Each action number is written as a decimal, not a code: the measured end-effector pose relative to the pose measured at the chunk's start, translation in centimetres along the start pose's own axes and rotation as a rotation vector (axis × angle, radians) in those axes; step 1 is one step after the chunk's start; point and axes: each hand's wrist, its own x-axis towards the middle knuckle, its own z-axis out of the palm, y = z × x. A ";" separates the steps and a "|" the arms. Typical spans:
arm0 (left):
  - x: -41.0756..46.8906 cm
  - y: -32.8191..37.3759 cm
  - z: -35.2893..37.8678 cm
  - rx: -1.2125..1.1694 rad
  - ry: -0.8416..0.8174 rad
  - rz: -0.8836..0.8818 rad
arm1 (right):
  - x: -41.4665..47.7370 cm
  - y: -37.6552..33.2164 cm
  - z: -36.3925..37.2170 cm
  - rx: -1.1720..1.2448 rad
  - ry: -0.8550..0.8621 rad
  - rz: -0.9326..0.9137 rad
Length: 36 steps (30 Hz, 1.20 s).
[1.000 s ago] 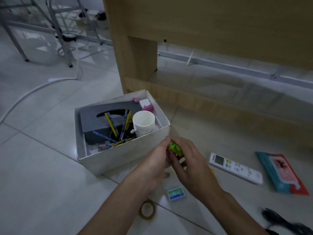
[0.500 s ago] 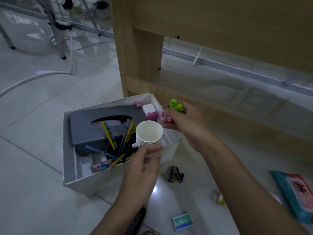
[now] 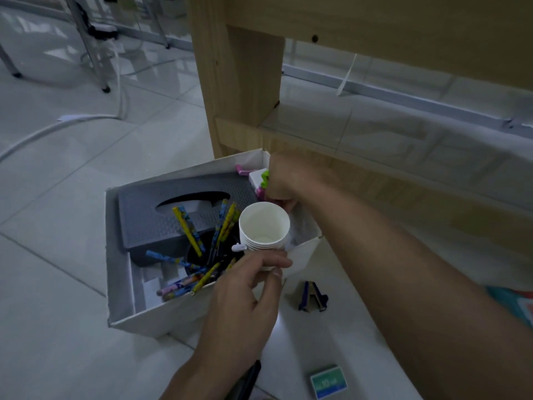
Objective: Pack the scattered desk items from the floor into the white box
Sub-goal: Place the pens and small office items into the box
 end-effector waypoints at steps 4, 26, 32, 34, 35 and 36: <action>-0.1 -0.1 0.1 0.012 -0.008 0.027 | -0.1 0.4 0.2 0.075 0.022 0.002; -9.1 -1.8 1.0 0.120 -0.275 -0.100 | -19.5 11.4 16.8 0.374 0.259 -0.094; -12.5 -5.2 0.3 0.308 -0.296 -0.080 | -23.2 13.4 21.4 0.098 0.063 -0.186; -13.2 -5.2 0.5 0.298 -0.283 -0.130 | -23.5 13.5 21.4 0.160 0.067 -0.151; -13.4 -5.1 0.7 0.288 -0.275 -0.161 | -23.7 13.5 21.3 0.209 0.065 -0.122; -13.7 -4.9 1.0 0.238 -0.267 -0.210 | -23.9 13.5 21.2 0.265 0.077 -0.091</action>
